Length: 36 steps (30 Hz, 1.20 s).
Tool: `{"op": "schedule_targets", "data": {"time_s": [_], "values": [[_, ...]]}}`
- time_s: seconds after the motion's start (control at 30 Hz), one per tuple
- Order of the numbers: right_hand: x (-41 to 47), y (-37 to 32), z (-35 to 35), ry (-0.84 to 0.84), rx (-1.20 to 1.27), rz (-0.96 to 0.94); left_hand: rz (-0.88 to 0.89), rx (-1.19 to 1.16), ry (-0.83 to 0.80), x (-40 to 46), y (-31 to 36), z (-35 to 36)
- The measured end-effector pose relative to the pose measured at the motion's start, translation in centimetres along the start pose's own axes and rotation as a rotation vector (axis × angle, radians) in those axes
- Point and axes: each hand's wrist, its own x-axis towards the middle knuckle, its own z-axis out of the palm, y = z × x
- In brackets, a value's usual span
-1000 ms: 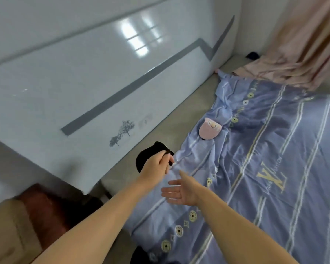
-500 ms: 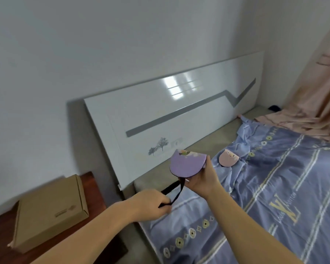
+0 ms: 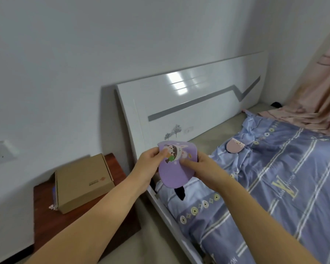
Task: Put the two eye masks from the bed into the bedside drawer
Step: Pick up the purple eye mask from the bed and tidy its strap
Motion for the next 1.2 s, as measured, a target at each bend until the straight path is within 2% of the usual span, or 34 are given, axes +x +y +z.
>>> {"op": "schedule_targets", "data": {"time_s": [0.07, 0.13, 0.17, 0.27, 0.33, 0.4, 0.47, 0.5, 0.57, 0.63, 0.67, 0.77, 0.83, 0.9, 0.97, 1.03, 1.2], "values": [[-1.1, -0.4, 0.6, 0.115, -0.151, -0.047, 0.003, -0.056, 0.044, -0.6, -0.4, -0.3], [-1.9, -0.9, 0.8, 0.32, -0.325, -0.157, -0.004, -0.101, 0.041, -1.1, -0.7, -0.7], [-2.3, -1.0, 0.7, 0.353, -0.404, -0.222, -0.02, -0.132, 0.021, -1.2, -0.7, -0.8], [-3.0, -1.5, 0.4, 0.161, -0.517, -0.227, -0.083, -0.272, -0.132, -1.4, -0.2, -1.1], [-2.8, -1.7, 0.4, 0.106, -0.421, -0.196, -0.115, -0.341, -0.205, -1.6, 0.4, -1.0], [-2.3, -2.1, 0.1, 0.179, -0.343, -0.211, -0.091, -0.284, -0.086, -1.6, 0.9, -0.5], [-2.1, -2.8, -0.3, 0.199, -0.29, -0.224, -0.007, -0.07, 0.107, -1.4, 1.3, -0.1], [-2.1, -3.2, -0.7, 0.187, -0.262, -0.216, 0.041, 0.034, 0.147, -1.3, 1.4, 0.1], [-1.8, -3.8, -1.3, 0.199, -0.208, -0.206, 0.074, 0.087, 0.021, -1.4, 2.0, 0.5], [-1.9, -4.4, -1.4, 0.241, -0.136, -0.218, 0.07, 0.025, -0.179, -1.6, 2.3, 1.5], [-1.9, -4.7, -1.4, 0.237, -0.067, -0.211, 0.081, -0.007, -0.222, -1.6, 2.2, 2.2], [-2.4, -5.5, -2.2, 0.089, 0.146, -0.093, 0.136, -0.09, -0.199, -1.4, 2.4, 3.6], [-2.7, -5.9, -2.9, 0.019, 0.048, -0.056, 0.109, -0.23, -0.228, -1.0, 2.6, 3.6], [-2.6, -6.1, -3.5, 0.038, -0.042, -0.077, 0.035, -0.357, -0.359, -0.8, 2.6, 3.5], [-2.3, -6.4, -3.9, 0.102, 0.009, -0.115, -0.033, -0.309, -0.498, -1.1, 2.2, 3.8], [-2.1, -6.9, -4.2, 0.151, 0.074, -0.153, -0.036, -0.201, -0.57, -1.3, 1.8, 4.6], [-2.0, -6.8, -4.6, 0.164, 0.091, -0.168, -0.055, -0.131, -0.533, -1.2, 2.4, 5.0]]}}
